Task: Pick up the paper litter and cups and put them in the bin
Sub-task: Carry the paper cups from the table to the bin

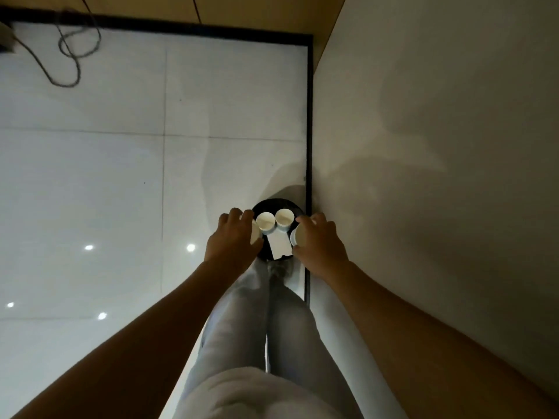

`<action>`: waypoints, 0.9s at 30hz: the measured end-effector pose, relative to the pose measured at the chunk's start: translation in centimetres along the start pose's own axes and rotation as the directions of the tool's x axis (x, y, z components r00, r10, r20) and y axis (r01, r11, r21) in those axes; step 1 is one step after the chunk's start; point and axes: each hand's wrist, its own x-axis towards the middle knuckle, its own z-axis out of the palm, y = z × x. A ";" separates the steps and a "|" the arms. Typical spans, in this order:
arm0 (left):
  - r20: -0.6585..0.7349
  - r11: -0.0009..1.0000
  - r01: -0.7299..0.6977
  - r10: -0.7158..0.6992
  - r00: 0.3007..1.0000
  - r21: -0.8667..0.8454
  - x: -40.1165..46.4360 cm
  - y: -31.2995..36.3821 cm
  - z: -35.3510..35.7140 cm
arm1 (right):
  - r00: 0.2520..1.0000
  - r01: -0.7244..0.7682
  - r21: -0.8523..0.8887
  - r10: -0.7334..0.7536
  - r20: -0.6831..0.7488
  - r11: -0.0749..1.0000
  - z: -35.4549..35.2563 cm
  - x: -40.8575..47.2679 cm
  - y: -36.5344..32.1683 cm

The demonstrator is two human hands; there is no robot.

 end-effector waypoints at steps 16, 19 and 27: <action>0.091 1.000 0.004 -0.002 0.996 -0.026 19.7 -6.2 16.7 | 0.997 0.045 -0.019 -0.044 0.058 0.999 12.9 22.9 5.7; 0.143 1.000 0.004 -0.001 0.990 -0.017 21.1 -6.6 19.3 | 0.994 0.064 -0.050 -0.059 0.089 0.997 15.2 24.8 6.6; 0.214 1.000 -0.003 0.007 0.977 -0.020 21.3 -7.1 23.3 | 0.983 0.097 -0.099 -0.080 0.165 0.990 19.3 25.3 8.5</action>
